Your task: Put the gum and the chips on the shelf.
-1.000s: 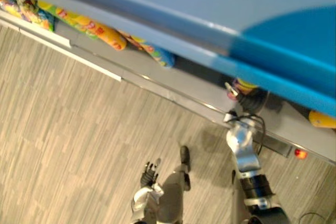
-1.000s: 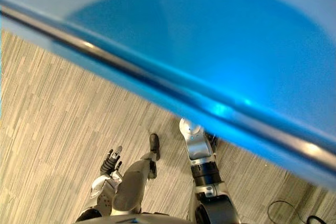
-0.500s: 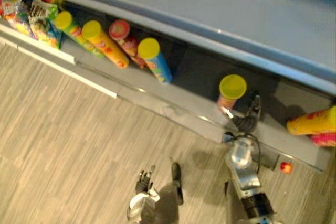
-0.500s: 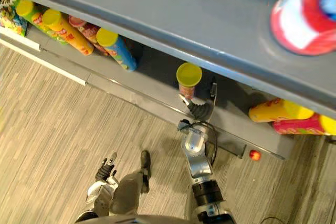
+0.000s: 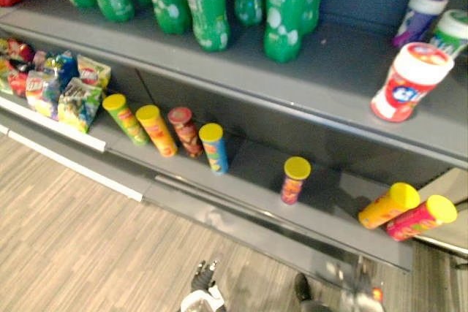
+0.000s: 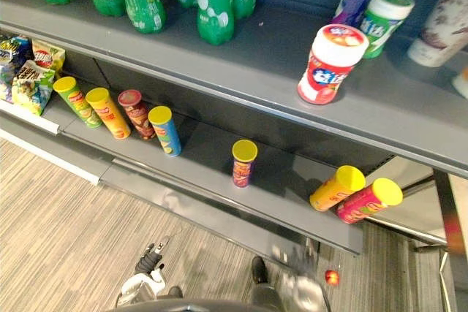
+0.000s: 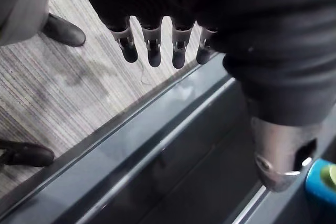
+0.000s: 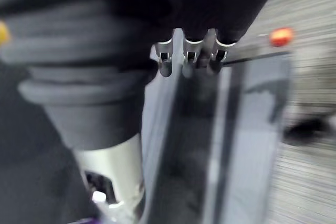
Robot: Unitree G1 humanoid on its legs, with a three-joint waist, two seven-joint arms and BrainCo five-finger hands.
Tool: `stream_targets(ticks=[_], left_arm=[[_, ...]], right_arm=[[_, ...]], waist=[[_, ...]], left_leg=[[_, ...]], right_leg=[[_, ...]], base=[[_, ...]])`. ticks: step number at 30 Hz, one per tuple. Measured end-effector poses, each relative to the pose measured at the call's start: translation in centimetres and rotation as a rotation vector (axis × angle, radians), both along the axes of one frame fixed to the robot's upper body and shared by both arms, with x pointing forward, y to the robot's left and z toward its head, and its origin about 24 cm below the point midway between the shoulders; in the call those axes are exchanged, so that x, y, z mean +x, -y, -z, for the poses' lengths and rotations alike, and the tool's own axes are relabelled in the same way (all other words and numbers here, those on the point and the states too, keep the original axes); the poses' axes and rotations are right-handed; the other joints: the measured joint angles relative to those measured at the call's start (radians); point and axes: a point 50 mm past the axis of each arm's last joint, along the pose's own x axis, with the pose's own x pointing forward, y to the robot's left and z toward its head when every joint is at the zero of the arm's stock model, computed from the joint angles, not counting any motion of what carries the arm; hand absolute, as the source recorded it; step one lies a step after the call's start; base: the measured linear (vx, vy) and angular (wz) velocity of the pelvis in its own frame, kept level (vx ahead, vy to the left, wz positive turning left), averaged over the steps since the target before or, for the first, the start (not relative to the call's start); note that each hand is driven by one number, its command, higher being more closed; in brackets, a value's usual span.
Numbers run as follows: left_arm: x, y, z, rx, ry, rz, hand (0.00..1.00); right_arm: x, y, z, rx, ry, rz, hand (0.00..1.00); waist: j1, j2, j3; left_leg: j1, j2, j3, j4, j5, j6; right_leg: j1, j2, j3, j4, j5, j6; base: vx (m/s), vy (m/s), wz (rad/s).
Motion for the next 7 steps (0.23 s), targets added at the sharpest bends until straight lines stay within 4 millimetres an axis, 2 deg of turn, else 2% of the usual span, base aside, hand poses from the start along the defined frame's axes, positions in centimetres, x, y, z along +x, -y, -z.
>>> stream_targets(ticks=[1, 3, 4, 5, 7], left_arm=[[-0.2, -0.1, 0.0, -0.002, -0.001, 0.007, 0.00], [-1.1, -0.8, 0.3, -0.014, -0.022, 0.011, 0.00], [-1.5, -1.1, 0.4, -0.022, -0.033, 0.002, 0.00], [-1.6, -1.3, 0.5, -0.025, -0.036, -0.007, 0.00], [-2.5, -1.7, 0.8, -0.038, -0.070, -0.029, 0.00]], right_arm=[[-1.1, 0.5, 0.4, 0.035, -0.034, 0.043, 0.00], [-4.8, 1.9, 1.5, 0.108, -0.158, 0.146, 0.00], [-7.1, 2.5, 1.8, 0.142, -0.215, 0.249, 0.00], [-8.2, 2.7, 1.9, 0.162, -0.234, 0.325, 0.00], [-12.2, 2.8, 1.9, 0.212, -0.282, 0.614, 0.00]], waist=[[-0.001, -0.001, -0.005], [-0.027, 0.001, -0.013], [-0.041, 0.004, -0.017], [-0.047, 0.006, -0.019], [-0.054, 0.019, -0.023]], left_leg=[[0.006, -0.001, 0.006, -0.001, -0.003, 0.000], [0.031, -0.002, 0.032, -0.001, -0.018, -0.008], [0.044, 0.000, 0.044, -0.001, -0.026, -0.009], [0.048, 0.002, 0.052, -0.001, -0.030, -0.008], [0.078, 0.007, 0.089, -0.002, -0.044, -0.008]], right_leg=[[0.000, 0.001, 0.009, -0.002, 0.003, 0.000], [0.015, 0.004, 0.033, -0.013, 0.009, -0.001], [0.020, 0.011, 0.049, -0.011, 0.008, -0.003], [0.021, 0.015, 0.056, -0.011, 0.005, -0.008], [0.026, 0.028, 0.086, -0.009, 0.005, -0.014]], base=[[0.01, 0.026, -0.31], [0.02, 0.024, -0.38], [0.02, 0.013, -0.38], [0.02, 0.000, -0.42], [0.03, -0.004, -0.42]])
